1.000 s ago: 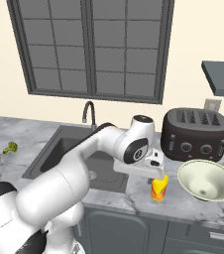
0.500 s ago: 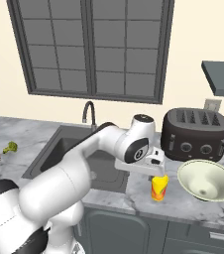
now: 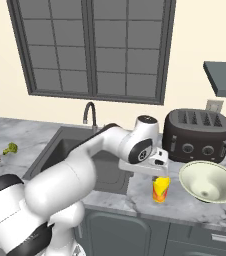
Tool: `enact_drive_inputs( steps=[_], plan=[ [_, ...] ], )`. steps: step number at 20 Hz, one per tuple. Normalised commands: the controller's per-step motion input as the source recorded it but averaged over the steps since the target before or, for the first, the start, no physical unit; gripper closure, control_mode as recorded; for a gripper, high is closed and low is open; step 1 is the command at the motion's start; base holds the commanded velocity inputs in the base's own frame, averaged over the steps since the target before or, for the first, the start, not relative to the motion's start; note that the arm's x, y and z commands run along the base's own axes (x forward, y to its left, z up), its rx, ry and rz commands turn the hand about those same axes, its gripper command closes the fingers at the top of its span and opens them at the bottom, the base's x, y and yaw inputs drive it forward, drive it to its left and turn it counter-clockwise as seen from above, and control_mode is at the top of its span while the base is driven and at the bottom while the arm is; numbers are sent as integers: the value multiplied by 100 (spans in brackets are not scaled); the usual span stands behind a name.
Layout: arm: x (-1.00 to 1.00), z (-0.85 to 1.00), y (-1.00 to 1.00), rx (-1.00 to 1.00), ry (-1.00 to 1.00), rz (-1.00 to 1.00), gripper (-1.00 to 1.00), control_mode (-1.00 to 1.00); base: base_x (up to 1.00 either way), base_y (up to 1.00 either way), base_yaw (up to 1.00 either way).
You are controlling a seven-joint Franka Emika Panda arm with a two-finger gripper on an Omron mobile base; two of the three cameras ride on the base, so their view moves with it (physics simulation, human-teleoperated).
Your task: Remove the garlic and broccoli from the sink. Then move the bowl and cup from the counter to the sink for washing.
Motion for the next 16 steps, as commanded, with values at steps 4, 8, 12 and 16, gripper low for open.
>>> enact_drive_inputs(
  steps=[4, 8, 12, 16],
  plan=[
    [11, -8, -9, 0, 0, -2, -100, -100, 0, 0, 0],
    [1, -9, -5, 0, -2, -2, -100, -100, 0, 0, 0],
    [1, -10, -1, 0, -4, -1, -100, -100, 0, 0, 0],
    [6, -9, -1, 0, -1, -1, -100, -100, 0, 0, 0]
  ],
)
